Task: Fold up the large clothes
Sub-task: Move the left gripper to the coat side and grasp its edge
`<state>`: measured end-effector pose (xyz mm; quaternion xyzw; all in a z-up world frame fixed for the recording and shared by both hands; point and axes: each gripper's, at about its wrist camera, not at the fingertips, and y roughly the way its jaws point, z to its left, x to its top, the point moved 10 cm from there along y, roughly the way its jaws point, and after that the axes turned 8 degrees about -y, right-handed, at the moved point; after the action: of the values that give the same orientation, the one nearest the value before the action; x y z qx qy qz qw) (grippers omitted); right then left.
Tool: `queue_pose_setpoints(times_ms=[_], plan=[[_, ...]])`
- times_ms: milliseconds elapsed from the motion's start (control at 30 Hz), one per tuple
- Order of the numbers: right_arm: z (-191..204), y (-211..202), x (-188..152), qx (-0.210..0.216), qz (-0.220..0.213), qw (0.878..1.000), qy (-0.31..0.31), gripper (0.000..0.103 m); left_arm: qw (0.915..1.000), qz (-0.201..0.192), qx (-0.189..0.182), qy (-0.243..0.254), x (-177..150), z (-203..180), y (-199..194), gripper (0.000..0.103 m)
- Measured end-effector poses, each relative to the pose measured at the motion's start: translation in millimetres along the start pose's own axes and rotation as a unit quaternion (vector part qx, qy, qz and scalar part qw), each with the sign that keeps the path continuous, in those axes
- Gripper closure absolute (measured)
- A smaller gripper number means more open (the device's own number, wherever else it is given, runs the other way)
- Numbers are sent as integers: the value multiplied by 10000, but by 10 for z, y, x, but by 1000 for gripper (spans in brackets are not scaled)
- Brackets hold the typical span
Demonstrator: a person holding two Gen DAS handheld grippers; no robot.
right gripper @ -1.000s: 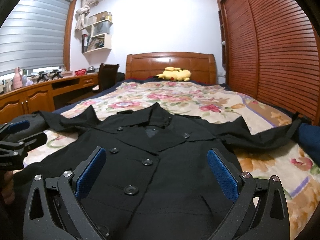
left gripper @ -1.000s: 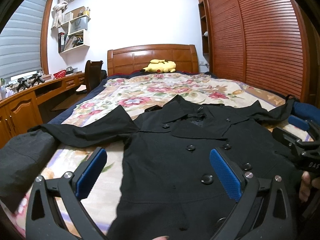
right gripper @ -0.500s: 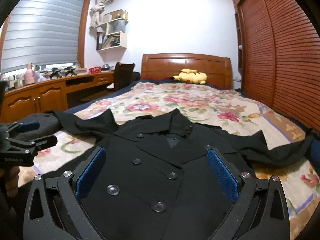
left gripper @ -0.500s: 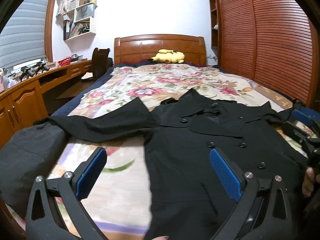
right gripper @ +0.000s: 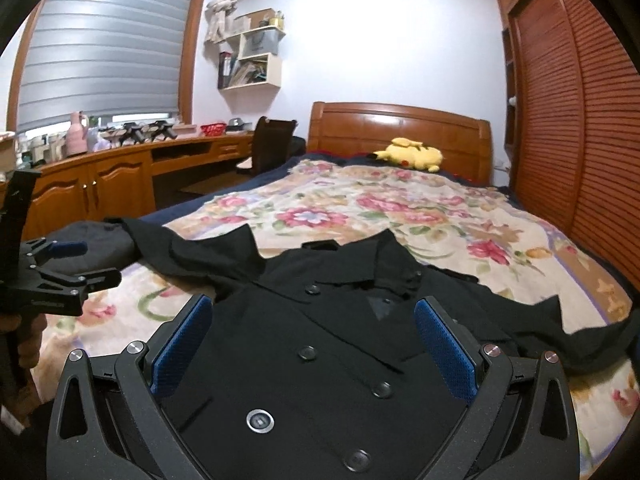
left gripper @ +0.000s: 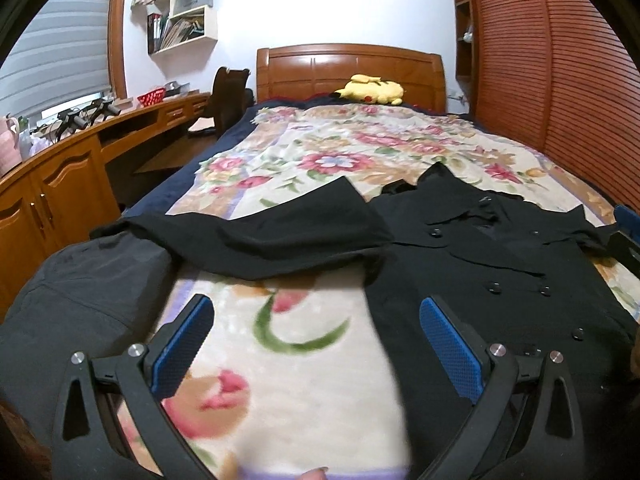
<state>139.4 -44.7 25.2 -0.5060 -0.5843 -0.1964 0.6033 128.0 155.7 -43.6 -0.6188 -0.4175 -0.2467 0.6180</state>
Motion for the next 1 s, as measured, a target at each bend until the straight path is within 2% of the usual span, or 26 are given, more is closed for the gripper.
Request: queue_pose_setpoints(times_ms=[233, 633, 1000], plan=[[150, 269, 27, 264, 118, 9996, 1, 0, 9996, 255, 83, -114, 25, 276, 254, 0], [180, 645, -285, 567, 531, 9970, 8, 0, 9945, 752, -9, -735, 133, 707, 748, 2], [185, 718, -372, 734, 700, 9948, 31, 0, 9869, 1132, 127, -1144, 228, 970, 1286, 19]])
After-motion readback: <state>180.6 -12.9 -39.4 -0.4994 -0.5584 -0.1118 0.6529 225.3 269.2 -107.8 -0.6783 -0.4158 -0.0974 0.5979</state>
